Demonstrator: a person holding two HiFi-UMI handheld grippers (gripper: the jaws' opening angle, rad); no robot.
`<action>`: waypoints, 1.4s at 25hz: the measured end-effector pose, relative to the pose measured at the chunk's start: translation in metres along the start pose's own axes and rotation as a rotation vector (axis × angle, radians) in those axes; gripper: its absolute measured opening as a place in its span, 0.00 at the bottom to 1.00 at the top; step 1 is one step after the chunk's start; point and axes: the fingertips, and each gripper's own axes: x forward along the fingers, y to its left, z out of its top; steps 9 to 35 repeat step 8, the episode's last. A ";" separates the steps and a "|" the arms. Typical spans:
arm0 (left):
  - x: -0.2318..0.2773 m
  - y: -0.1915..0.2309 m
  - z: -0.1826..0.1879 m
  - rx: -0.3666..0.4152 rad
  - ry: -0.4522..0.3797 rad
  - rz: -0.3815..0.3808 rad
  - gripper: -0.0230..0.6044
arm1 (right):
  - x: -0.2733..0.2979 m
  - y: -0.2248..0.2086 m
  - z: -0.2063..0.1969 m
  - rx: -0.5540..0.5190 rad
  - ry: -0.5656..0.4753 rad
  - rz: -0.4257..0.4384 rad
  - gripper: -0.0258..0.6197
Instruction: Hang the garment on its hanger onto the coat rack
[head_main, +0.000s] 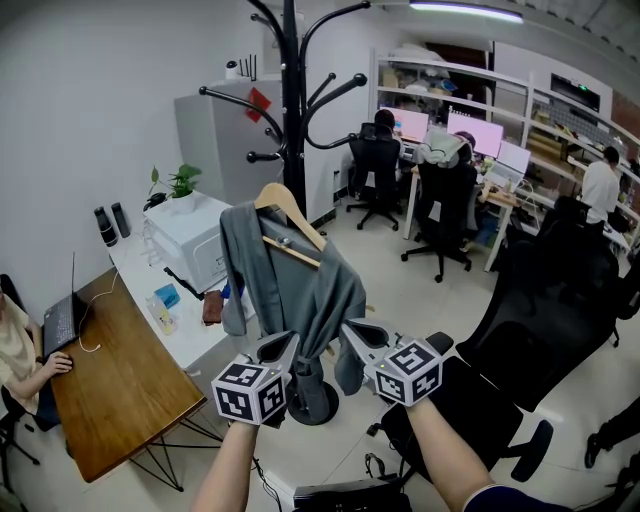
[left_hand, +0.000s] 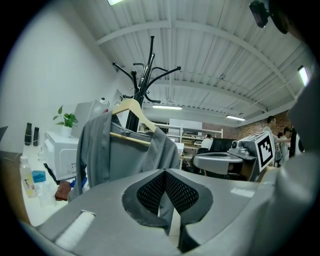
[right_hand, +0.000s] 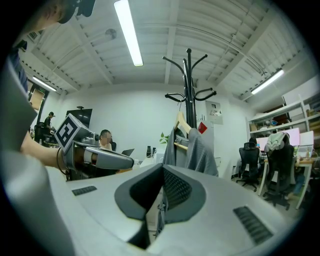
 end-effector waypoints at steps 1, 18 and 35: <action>0.000 0.000 0.000 -0.001 0.000 0.000 0.04 | 0.000 0.000 0.000 0.000 0.000 0.001 0.04; 0.003 -0.003 -0.001 -0.001 -0.007 -0.007 0.04 | -0.003 -0.001 0.000 -0.008 -0.004 -0.003 0.04; 0.003 -0.003 -0.001 -0.001 -0.007 -0.007 0.04 | -0.003 -0.001 0.000 -0.008 -0.004 -0.003 0.04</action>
